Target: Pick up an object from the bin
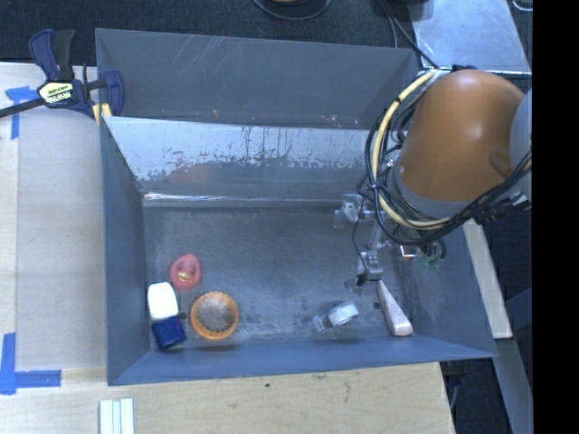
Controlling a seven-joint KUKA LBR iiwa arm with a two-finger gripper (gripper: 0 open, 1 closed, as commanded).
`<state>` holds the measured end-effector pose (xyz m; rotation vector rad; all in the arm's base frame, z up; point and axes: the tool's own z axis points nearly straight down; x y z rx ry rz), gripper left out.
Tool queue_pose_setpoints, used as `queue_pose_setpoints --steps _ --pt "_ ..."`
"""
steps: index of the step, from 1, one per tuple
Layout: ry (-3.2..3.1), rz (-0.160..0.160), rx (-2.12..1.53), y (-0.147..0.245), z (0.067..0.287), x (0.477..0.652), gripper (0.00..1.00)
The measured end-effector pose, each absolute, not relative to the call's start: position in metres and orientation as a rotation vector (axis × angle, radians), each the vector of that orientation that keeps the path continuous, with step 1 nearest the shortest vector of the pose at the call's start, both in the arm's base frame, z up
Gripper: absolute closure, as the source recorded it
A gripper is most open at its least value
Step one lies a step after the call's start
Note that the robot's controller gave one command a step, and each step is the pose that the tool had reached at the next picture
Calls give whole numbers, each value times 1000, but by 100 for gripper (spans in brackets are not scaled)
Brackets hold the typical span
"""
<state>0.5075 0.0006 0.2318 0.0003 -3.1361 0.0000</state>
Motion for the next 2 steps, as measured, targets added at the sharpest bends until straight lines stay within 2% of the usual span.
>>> queue_pose_setpoints --steps 1,2 --pt "-3145 0 0 1 236 509 0" --pt "-3133 2 96 -29 188 506 0"
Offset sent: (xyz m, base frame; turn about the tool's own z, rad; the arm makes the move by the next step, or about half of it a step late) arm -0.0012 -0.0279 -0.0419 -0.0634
